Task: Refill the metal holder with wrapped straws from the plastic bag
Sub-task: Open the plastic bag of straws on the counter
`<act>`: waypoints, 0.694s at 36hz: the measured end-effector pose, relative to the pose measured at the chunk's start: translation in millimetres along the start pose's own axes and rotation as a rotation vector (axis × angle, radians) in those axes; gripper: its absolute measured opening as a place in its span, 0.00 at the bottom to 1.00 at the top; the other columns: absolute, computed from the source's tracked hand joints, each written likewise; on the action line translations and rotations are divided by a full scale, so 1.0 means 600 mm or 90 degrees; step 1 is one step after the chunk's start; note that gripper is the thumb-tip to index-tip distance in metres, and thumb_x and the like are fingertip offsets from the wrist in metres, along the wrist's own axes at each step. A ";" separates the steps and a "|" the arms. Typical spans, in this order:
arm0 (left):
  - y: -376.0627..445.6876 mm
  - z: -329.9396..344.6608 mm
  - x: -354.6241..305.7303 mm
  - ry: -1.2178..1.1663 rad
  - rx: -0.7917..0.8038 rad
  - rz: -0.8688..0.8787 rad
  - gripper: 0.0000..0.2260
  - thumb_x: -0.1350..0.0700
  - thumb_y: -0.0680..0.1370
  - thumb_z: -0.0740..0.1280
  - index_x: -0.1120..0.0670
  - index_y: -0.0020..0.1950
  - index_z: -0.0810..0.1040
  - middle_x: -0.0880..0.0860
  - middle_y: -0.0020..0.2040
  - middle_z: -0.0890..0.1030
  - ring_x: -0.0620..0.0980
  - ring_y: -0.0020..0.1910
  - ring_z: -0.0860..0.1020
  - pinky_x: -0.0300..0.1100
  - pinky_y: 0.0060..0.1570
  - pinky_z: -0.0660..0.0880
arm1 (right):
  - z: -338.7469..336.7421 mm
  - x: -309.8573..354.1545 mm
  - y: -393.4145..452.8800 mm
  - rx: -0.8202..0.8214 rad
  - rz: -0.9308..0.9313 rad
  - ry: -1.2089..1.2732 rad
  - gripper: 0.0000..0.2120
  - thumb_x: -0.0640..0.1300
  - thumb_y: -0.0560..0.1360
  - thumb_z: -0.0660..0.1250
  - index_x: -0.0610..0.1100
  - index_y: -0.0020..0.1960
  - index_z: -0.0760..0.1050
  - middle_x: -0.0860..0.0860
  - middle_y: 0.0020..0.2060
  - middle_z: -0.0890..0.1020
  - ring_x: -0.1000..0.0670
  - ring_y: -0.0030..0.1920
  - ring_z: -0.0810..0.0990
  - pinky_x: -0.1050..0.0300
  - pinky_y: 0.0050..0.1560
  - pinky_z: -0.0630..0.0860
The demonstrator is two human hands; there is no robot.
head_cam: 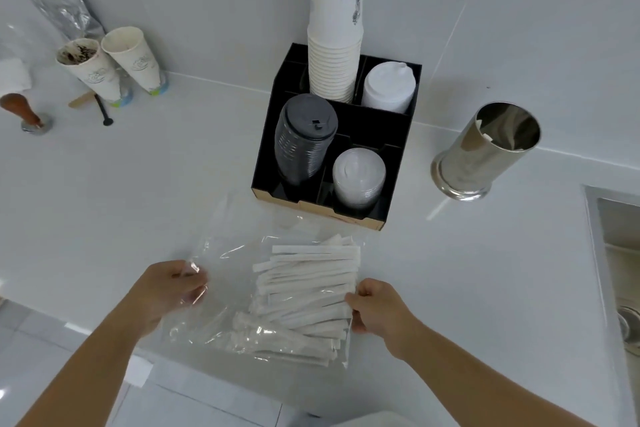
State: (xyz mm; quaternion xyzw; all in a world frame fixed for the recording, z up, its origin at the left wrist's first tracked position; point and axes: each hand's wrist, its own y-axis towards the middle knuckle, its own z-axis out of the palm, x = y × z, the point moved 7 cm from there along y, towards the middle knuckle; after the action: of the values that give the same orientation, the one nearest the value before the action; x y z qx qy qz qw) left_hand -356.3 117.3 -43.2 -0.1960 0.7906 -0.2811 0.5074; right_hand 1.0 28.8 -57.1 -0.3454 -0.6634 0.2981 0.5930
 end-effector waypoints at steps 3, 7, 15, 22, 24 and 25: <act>-0.024 0.034 -0.003 -0.066 0.028 0.001 0.14 0.66 0.76 0.69 0.65 0.32 0.70 0.60 0.34 0.74 0.55 0.34 0.72 0.48 0.42 0.71 | -0.027 -0.016 -0.014 -0.004 -0.003 0.029 0.10 0.40 0.76 0.67 0.43 0.37 0.70 0.43 0.35 0.80 0.45 0.34 0.80 0.47 0.42 0.84; -0.051 0.092 -0.004 -0.122 0.069 -0.015 0.16 0.68 0.75 0.69 0.58 0.28 0.73 0.58 0.35 0.77 0.54 0.33 0.77 0.43 0.36 0.79 | -0.080 -0.043 -0.033 -0.053 -0.035 0.044 0.11 0.41 0.75 0.67 0.44 0.35 0.72 0.45 0.33 0.80 0.46 0.30 0.81 0.51 0.36 0.82; -0.078 0.220 -0.018 -0.100 0.166 -0.034 0.01 0.68 0.75 0.69 0.66 0.44 0.79 0.61 0.34 0.79 0.54 0.32 0.78 0.48 0.37 0.80 | -0.204 -0.102 -0.086 -0.162 -0.083 0.025 0.12 0.39 0.75 0.67 0.45 0.33 0.71 0.48 0.25 0.77 0.49 0.27 0.76 0.48 0.35 0.76; -0.097 0.352 -0.070 -0.043 0.255 0.002 0.01 0.67 0.75 0.69 0.65 0.46 0.79 0.60 0.33 0.79 0.55 0.34 0.77 0.51 0.40 0.81 | -0.320 -0.158 -0.126 -0.302 -0.097 0.070 0.06 0.38 0.75 0.67 0.40 0.40 0.74 0.49 0.25 0.76 0.50 0.25 0.74 0.50 0.35 0.74; -0.100 0.379 -0.084 -0.034 0.266 0.021 0.01 0.68 0.75 0.68 0.64 0.44 0.79 0.60 0.33 0.78 0.55 0.33 0.76 0.48 0.37 0.79 | -0.344 -0.171 -0.131 -0.336 -0.100 0.076 0.05 0.38 0.75 0.67 0.41 0.41 0.75 0.50 0.25 0.77 0.49 0.26 0.75 0.51 0.35 0.75; -0.102 0.401 -0.093 -0.020 0.282 0.031 0.02 0.68 0.75 0.68 0.64 0.44 0.79 0.60 0.33 0.78 0.55 0.32 0.76 0.48 0.37 0.79 | -0.361 -0.183 -0.141 -0.364 -0.098 0.085 0.04 0.39 0.75 0.68 0.42 0.41 0.76 0.50 0.25 0.78 0.49 0.26 0.75 0.52 0.34 0.75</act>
State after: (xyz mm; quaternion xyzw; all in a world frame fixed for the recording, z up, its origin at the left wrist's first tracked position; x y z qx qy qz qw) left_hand -112.5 44.5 -44.0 -0.0650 0.7061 -0.4328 0.5567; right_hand 213.5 -112.8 -27.1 -0.4660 -0.7041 0.0304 0.5349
